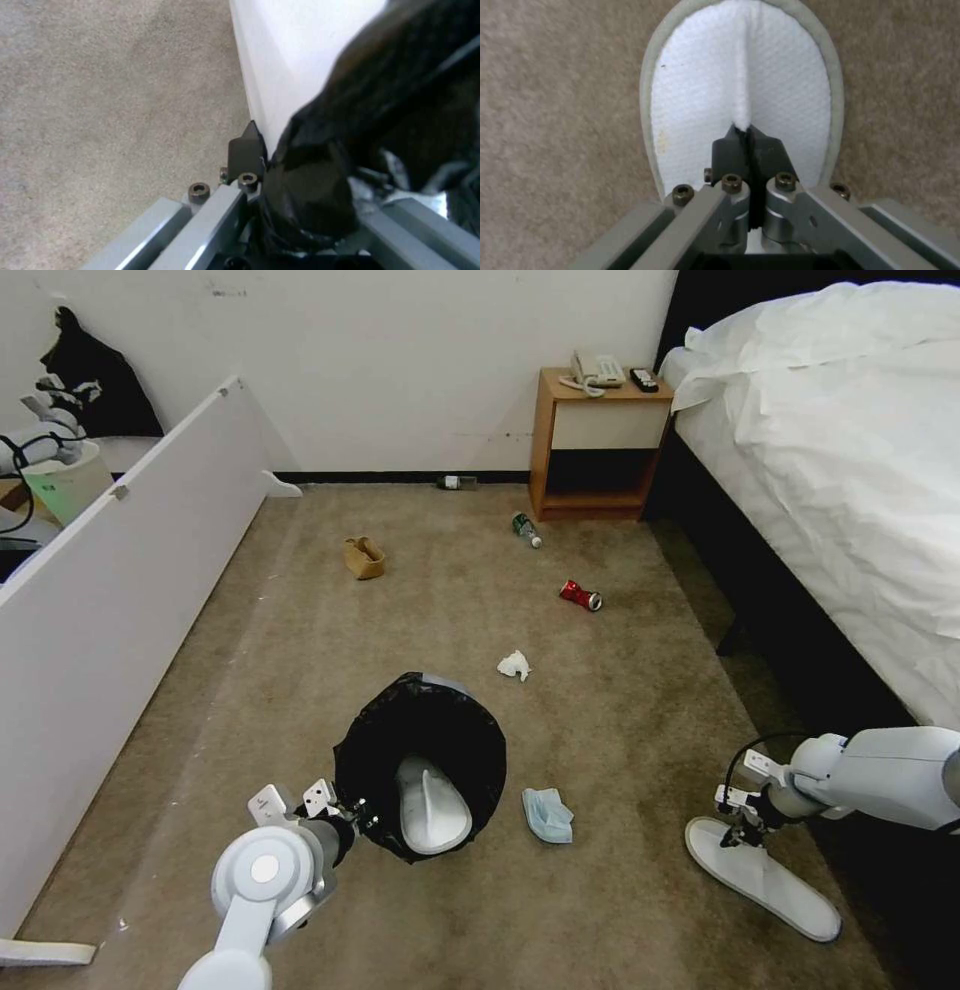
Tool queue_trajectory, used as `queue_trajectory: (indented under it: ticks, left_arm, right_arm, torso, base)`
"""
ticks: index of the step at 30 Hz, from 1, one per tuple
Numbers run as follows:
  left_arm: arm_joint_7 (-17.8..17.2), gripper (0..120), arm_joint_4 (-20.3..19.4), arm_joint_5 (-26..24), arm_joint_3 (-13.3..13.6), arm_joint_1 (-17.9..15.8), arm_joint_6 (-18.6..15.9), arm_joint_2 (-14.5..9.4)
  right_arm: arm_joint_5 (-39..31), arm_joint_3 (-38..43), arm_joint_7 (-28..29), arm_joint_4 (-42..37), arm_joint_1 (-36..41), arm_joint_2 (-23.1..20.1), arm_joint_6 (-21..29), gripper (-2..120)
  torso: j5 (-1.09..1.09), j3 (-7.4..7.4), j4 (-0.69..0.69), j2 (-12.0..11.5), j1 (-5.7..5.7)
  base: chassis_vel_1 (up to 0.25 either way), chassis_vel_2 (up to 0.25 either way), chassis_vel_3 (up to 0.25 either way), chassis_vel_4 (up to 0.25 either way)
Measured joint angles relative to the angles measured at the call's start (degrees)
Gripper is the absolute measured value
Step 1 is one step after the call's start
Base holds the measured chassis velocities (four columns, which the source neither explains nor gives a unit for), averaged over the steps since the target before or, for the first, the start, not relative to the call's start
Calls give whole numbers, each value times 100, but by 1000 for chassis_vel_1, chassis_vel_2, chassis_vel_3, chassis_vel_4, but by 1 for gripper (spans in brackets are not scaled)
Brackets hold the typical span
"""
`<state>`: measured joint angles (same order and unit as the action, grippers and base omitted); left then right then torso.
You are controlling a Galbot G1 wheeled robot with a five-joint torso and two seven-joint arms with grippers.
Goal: Pick up the trash bin and place the garbage on the floor into it.
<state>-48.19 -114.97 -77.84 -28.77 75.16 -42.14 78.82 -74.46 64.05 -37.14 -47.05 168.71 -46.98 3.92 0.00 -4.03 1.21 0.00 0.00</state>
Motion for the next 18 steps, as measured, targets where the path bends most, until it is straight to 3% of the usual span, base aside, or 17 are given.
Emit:
queue_trajectory:
  ticks: [12, 18]
  left_arm:
    - [42, 0, 27, 82, -31, 30, 0, -5]
    - [67, 0, 46, 125, -26, -5, 0, -25]
  right_arm:
    - [133, 93, 8, -418, -295, 310, -99, 0]
    - [292, 28, 157, -1034, -934, 809, -150, 0]
  torso:
    - [0, 0, 0, 0, 0]
    - [-1, 0, 0, 0, 0]
  base:
    - [0, 0, 0, 0]
    - [0, 0, 0, 0]
